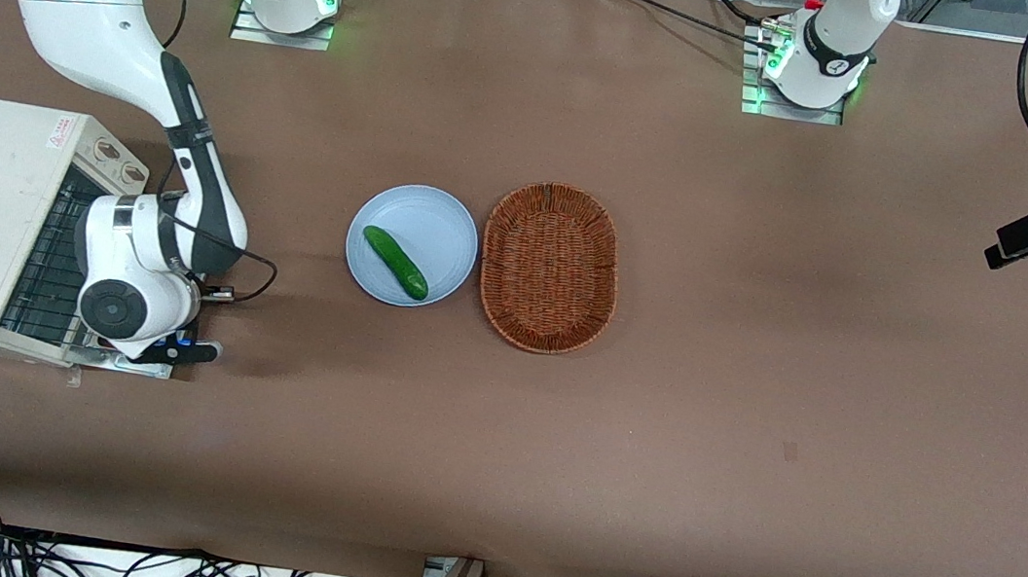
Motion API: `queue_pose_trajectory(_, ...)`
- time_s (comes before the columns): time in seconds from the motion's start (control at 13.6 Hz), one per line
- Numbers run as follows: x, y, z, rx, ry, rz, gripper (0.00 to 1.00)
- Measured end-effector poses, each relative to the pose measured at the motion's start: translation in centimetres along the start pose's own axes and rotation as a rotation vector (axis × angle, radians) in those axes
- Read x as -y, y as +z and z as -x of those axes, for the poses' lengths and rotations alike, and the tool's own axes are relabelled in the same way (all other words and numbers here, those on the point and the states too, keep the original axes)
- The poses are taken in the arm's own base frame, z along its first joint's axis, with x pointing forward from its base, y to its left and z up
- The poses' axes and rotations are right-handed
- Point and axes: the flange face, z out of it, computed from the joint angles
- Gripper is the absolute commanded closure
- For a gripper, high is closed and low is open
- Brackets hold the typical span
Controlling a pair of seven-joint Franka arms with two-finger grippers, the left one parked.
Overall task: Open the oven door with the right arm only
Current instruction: 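Pull the handle outward and down, swinging the oven door open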
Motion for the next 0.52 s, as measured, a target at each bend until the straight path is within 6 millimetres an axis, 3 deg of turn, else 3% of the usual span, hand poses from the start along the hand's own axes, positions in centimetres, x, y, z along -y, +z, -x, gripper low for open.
queue_pose_trajectory(0.52, -0.34, -0.23, 0.07, 0.014, 0.153, -0.026, 1.0)
